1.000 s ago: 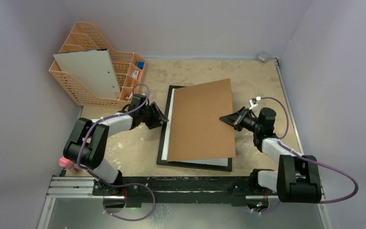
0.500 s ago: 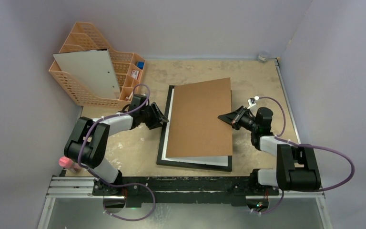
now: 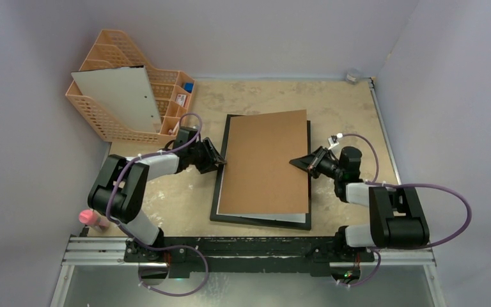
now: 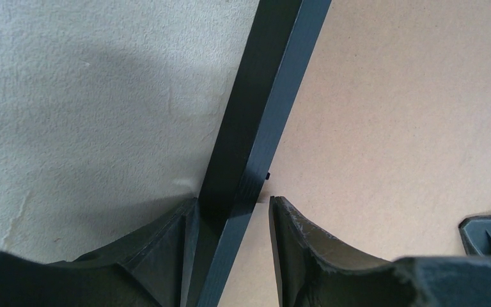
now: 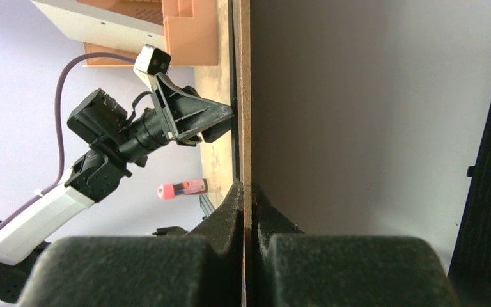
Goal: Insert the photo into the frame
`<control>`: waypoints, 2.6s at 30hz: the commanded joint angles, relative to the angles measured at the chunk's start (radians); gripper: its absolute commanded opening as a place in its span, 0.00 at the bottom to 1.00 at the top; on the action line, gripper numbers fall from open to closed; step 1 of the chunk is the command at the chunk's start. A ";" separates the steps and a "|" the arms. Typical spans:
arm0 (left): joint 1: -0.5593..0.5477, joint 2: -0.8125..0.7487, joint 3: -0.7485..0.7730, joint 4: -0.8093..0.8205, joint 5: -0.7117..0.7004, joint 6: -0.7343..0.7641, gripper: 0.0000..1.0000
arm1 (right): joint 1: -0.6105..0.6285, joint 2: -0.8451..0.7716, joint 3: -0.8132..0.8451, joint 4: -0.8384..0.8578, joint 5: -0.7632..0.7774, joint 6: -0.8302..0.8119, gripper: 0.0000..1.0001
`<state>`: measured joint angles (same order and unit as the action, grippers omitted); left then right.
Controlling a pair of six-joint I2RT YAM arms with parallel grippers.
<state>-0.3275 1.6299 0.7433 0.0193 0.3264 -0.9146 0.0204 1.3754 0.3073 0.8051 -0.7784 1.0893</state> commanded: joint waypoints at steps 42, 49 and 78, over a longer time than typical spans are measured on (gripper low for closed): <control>0.002 0.028 0.047 0.003 -0.003 0.045 0.53 | 0.013 0.099 0.107 -0.230 0.015 -0.282 0.29; 0.002 0.025 0.061 -0.012 -0.018 0.052 0.53 | 0.012 0.117 0.243 -0.454 0.071 -0.428 0.54; 0.002 0.034 0.086 -0.059 -0.023 0.084 0.57 | 0.055 0.029 0.358 -0.972 0.302 -0.555 0.86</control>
<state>-0.3229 1.6550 0.8001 -0.0223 0.3172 -0.8696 0.0589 1.4143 0.6453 -0.0574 -0.5777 0.5621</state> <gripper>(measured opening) 0.565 0.864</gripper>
